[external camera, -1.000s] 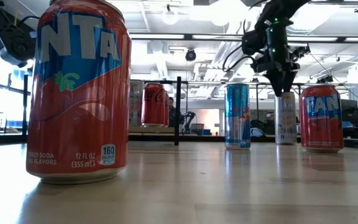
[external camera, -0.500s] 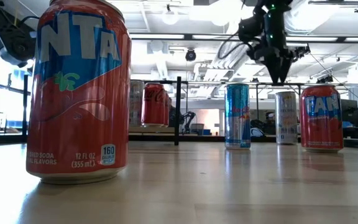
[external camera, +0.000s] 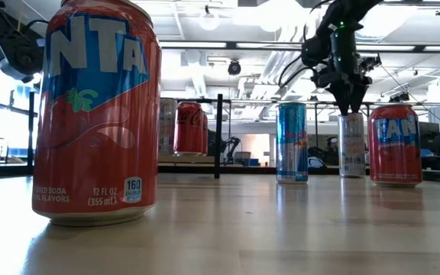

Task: Place canned beverage on shelf
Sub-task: Put the white yellow soda can aligned with the other white yellow soda can on the shelf

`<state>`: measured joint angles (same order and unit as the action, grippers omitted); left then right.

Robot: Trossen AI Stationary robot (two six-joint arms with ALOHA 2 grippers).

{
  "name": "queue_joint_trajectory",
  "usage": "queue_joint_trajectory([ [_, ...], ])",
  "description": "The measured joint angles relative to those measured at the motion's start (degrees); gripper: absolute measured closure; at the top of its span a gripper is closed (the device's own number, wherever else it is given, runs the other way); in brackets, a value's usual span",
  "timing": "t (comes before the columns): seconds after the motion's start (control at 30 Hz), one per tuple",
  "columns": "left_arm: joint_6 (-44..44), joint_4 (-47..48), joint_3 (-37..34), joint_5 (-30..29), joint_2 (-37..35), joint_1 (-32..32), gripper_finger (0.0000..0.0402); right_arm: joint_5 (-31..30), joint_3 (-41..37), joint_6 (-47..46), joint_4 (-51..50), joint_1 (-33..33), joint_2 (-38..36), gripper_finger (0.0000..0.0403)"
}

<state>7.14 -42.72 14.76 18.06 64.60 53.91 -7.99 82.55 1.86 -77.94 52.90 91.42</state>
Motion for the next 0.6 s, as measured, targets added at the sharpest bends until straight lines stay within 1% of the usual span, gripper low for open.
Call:
queue_joint_trajectory([
  [0.37,0.02,0.1,0.0,0.0,0.0,0.0,0.0401,0.4,-0.35,1.19,2.39,0.04,0.02,0.0142],
  [0.6,0.07,0.55,0.0,0.0,0.0,0.0,0.0401,-3.7,-4.1,1.65,3.92,0.44,-0.33,0.0142],
])
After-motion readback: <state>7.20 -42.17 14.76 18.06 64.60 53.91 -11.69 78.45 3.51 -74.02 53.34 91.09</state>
